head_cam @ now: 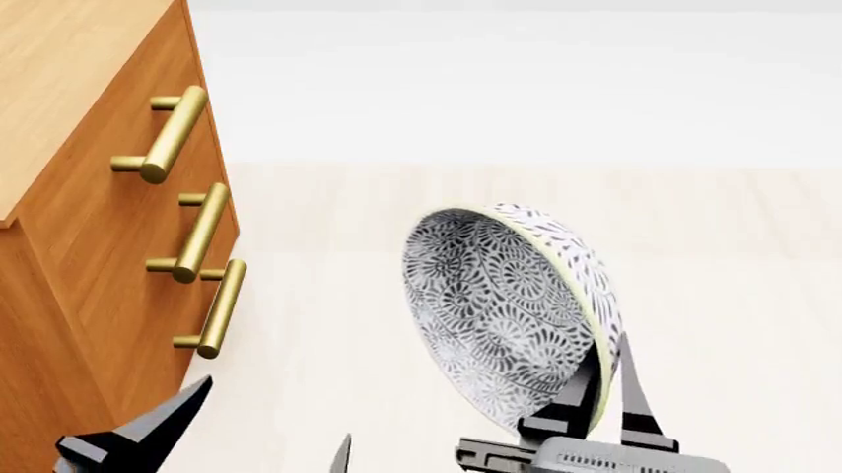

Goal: Put the bowl on top of the cabinet.

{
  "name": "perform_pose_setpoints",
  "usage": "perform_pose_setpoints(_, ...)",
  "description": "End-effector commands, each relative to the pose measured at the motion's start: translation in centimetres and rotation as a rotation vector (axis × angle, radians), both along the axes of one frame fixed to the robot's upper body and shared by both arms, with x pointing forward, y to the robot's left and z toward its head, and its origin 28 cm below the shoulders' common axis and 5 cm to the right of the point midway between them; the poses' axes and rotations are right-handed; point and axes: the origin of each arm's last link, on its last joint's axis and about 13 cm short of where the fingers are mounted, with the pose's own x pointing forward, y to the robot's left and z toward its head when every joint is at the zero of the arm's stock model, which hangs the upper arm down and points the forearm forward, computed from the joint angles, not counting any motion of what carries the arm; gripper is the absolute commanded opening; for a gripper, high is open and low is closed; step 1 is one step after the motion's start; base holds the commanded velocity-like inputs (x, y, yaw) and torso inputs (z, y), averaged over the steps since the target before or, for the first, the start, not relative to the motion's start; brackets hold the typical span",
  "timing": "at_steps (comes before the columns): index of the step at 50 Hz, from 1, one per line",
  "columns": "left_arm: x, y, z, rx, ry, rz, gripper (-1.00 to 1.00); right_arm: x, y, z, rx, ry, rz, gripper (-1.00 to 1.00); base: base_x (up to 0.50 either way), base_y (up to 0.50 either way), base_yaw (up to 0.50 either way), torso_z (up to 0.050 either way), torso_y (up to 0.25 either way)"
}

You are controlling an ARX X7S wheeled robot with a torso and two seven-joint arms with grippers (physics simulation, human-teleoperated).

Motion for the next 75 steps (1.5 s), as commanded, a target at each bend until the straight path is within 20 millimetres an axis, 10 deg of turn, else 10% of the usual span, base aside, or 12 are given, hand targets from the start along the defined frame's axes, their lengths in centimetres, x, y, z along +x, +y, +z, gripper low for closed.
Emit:
perform_pose_setpoints(1,0.3,-0.3,1.2,0.008,-0.043,0.002,1.0,0.2,0.3,0.4,-0.039,-0.045,0.066,-1.0,0.0,0.0,0.0,0.0,0.0)
perform_pose_setpoints(75,0.9,1.4,0.2,-0.038,-0.02,0.067,1.0,-3.8,-0.3,0.7,-0.04,-0.136,0.425,-1.0,0.0,0.0,0.0,0.0,0.0)
